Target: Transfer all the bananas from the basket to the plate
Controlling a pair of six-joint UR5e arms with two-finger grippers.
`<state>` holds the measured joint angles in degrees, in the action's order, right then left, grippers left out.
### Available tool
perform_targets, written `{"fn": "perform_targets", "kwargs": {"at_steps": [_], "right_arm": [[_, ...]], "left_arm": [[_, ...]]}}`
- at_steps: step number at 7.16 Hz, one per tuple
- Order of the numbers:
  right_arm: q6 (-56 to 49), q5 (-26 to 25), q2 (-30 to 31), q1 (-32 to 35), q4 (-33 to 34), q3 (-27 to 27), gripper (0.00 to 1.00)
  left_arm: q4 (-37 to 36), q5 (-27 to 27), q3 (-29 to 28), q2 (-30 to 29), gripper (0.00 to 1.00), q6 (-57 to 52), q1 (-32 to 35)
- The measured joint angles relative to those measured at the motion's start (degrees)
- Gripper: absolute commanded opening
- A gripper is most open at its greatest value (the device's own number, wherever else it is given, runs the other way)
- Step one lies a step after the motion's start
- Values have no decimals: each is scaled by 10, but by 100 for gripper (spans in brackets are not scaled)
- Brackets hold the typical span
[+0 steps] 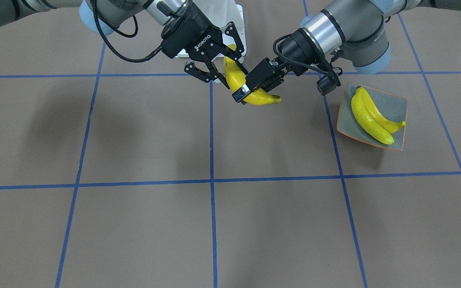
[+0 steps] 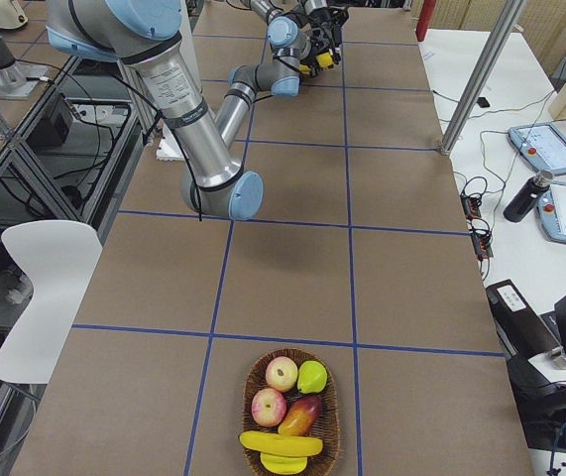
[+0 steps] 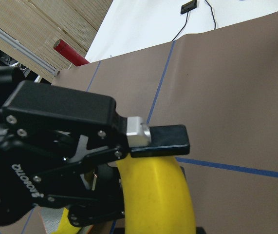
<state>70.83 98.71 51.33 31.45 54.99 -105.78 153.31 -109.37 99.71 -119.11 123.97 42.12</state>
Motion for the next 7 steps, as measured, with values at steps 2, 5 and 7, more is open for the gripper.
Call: {"fn": "perform_targets", "kwargs": {"at_steps": [2,5,7], "right_arm": [[0,-4,16,2,0,-8,100],[-2,71,67,65,5,-39,100],[-5,122,125,129,14,-43,100]], "left_arm": [[0,0,0,1,0,1,1],[0,1,1,25,0,-8,8],[-5,0,3,97,0,-47,22]]}}
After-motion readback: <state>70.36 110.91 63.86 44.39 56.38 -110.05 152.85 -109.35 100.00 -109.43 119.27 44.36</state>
